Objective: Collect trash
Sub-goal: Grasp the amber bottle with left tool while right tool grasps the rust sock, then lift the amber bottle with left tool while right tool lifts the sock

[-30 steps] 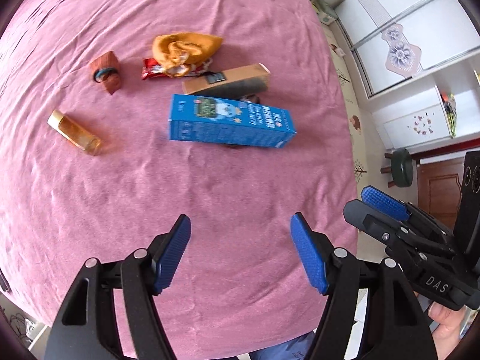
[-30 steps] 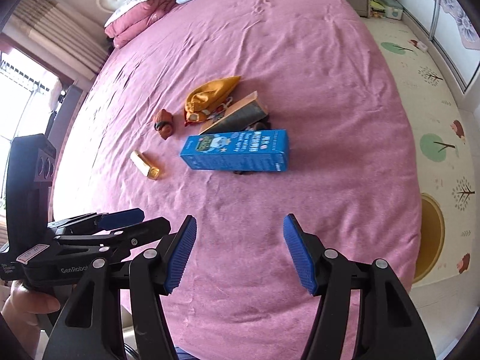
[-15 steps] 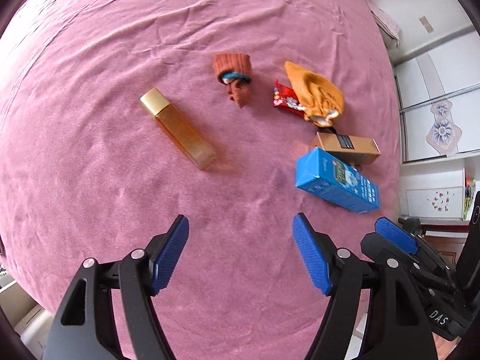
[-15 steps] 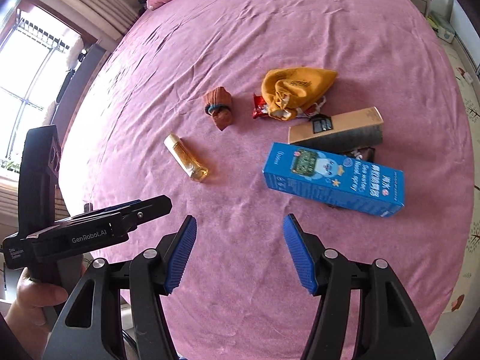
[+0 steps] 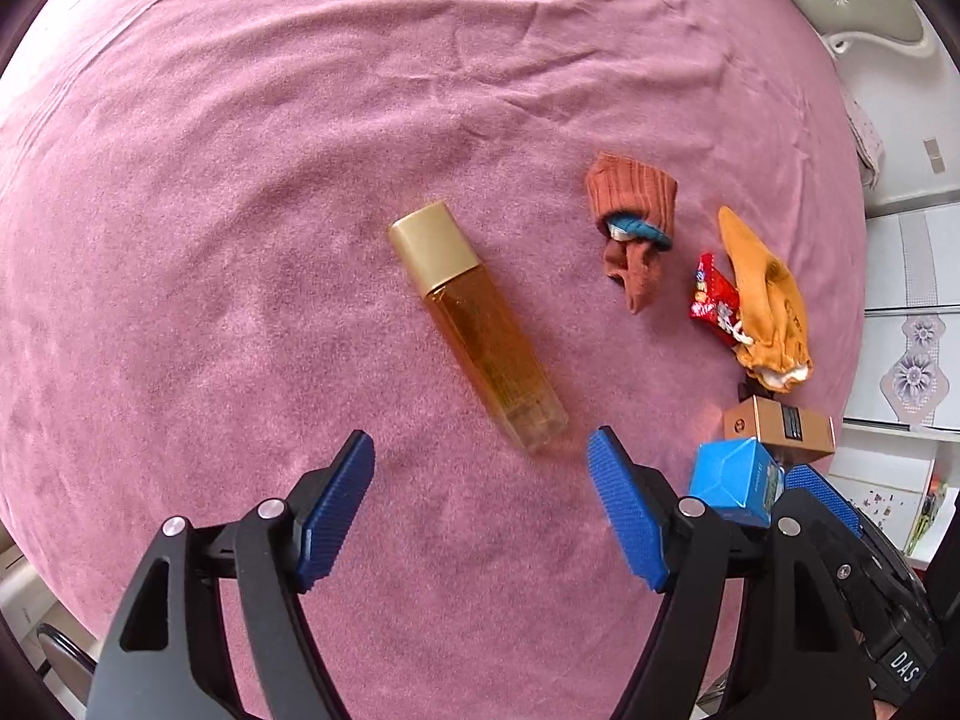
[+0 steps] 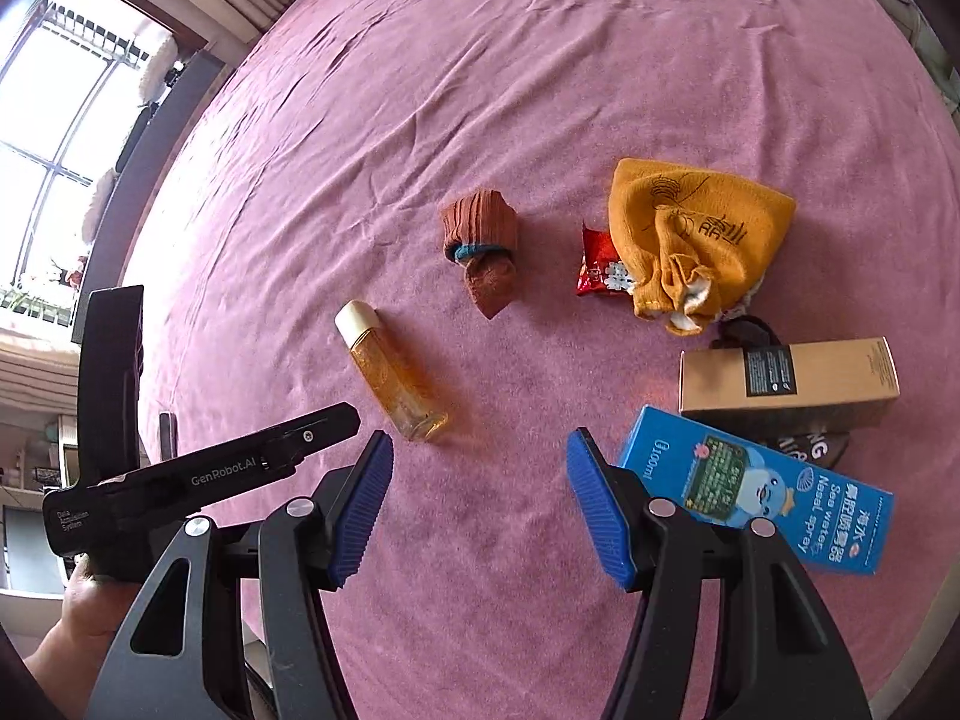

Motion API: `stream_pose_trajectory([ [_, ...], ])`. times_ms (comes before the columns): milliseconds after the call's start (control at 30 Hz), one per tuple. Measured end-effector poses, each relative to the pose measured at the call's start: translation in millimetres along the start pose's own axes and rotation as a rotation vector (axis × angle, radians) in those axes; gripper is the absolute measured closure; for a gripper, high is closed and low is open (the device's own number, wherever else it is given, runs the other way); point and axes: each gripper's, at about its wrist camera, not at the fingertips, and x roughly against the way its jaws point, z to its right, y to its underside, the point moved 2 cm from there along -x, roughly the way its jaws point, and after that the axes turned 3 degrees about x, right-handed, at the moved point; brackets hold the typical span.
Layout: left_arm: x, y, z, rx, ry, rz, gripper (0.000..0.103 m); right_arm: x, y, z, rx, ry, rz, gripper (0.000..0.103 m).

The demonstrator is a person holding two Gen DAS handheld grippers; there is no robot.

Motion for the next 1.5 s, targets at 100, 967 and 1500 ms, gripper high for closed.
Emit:
stream_pose_trajectory([
  [100,-13.8,-10.7,4.1,0.017,-0.003,-0.007,0.03,-7.9,-8.1,5.7,-0.001,0.0,-0.009,0.044],
  [967,-35.1,-41.7,-29.4,0.215,0.025,0.045,0.067,-67.4,-82.4,16.3,0.013,-0.022,-0.05,0.044],
  [1500,-17.8,-28.1,-59.5,0.247,0.07,0.026,0.068,-112.5,-93.1,5.1,0.011,0.008,-0.117,0.075],
])
